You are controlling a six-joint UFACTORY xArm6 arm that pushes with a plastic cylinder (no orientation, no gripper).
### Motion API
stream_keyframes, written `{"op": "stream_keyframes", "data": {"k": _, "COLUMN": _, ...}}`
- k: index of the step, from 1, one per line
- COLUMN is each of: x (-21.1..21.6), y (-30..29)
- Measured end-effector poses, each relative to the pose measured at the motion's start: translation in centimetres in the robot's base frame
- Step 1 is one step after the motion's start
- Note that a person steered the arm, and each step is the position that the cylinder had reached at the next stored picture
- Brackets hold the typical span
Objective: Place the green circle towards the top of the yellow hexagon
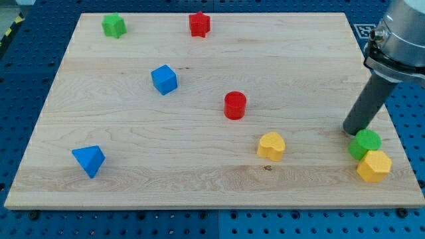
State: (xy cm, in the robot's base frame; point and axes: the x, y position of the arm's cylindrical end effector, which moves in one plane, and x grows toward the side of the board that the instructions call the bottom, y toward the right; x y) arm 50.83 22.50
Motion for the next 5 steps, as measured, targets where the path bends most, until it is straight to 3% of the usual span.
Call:
{"op": "stream_keyframes", "data": {"k": 1, "x": 0.0, "y": -0.3}}
{"op": "stream_keyframes", "data": {"k": 4, "x": -2.1, "y": -14.6}}
{"op": "stream_keyframes", "data": {"k": 5, "x": -2.1, "y": -15.7}}
